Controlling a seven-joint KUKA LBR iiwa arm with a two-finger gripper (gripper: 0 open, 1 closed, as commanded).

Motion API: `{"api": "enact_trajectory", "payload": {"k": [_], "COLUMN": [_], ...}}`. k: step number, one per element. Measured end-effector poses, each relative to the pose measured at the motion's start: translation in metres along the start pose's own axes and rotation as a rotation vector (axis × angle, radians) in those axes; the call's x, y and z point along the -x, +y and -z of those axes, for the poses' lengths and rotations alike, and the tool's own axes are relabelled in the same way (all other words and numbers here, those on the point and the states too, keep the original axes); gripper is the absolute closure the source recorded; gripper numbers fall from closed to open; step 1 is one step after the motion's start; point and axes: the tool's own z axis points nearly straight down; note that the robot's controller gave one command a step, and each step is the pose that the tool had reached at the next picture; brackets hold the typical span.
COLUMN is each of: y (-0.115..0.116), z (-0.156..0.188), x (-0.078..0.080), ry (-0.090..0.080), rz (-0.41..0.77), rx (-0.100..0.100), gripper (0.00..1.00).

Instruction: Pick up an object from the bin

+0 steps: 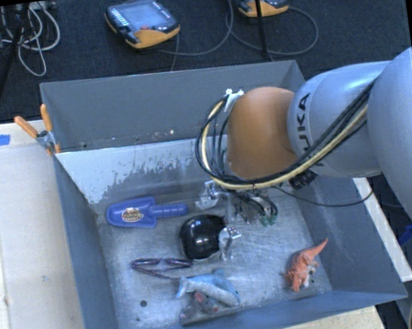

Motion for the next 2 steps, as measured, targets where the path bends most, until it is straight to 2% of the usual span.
{"api": "enact_trajectory", "payload": {"k": [1,2], "y": [0.0025,0.0025], "z": [-0.02,-0.0201], "x": [0.0269,0.0269], "ry": [0.025,0.025], "rz": [-0.138,-0.138], "rx": [0.003,0.003], "gripper": [1.0,1.0]}}
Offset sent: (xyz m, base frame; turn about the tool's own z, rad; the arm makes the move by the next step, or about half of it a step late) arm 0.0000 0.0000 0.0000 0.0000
